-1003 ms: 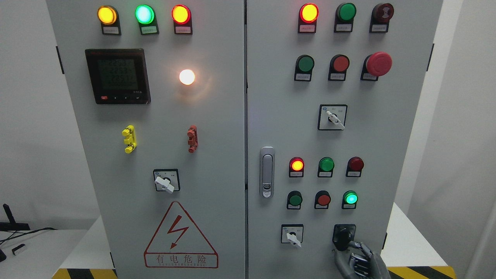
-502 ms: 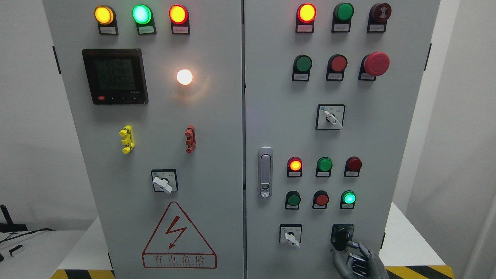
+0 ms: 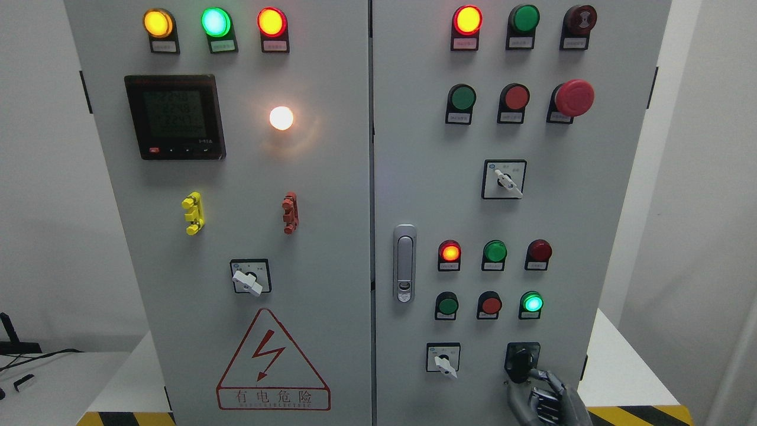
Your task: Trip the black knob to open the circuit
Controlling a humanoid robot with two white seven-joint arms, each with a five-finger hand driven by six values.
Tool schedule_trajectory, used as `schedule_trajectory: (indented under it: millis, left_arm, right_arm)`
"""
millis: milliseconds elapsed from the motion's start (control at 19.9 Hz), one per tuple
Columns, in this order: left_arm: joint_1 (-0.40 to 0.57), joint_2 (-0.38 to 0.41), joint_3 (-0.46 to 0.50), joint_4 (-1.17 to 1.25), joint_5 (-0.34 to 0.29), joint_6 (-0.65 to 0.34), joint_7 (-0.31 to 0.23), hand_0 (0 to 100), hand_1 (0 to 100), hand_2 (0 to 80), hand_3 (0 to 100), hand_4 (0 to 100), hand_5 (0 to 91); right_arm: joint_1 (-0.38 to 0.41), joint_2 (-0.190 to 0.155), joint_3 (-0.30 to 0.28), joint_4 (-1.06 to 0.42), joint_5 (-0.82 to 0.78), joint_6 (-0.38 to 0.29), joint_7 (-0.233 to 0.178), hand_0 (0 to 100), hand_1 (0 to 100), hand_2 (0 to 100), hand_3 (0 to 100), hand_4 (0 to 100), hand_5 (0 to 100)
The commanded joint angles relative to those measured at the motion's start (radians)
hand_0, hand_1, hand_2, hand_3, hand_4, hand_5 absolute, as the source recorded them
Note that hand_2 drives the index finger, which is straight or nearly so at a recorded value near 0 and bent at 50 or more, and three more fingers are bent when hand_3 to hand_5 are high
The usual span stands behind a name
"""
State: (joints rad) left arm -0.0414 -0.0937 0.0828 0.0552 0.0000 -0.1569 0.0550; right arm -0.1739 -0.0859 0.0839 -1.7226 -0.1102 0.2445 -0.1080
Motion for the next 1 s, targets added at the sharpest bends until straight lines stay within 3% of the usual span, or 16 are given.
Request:
schedule_trajectory:
  millis: [0,953]
  left_arm:
    - [0.0,0.0,0.0,0.0,-0.031,0.0,0.0,12,39,0.0,0,0,0.0]
    - [0.0,0.0,0.0,0.0,-0.031,0.0,0.0,12,39,0.0,0,0,0.0]
  right_arm:
    - [0.004,-0.003,-0.015,0.015,0.003,0.003,0.002,52,80,41,100,100,92]
    - [0.007,-0.015,-0.085,0.034,0.003,-0.007,0.017,53,81,42,100,100,91]
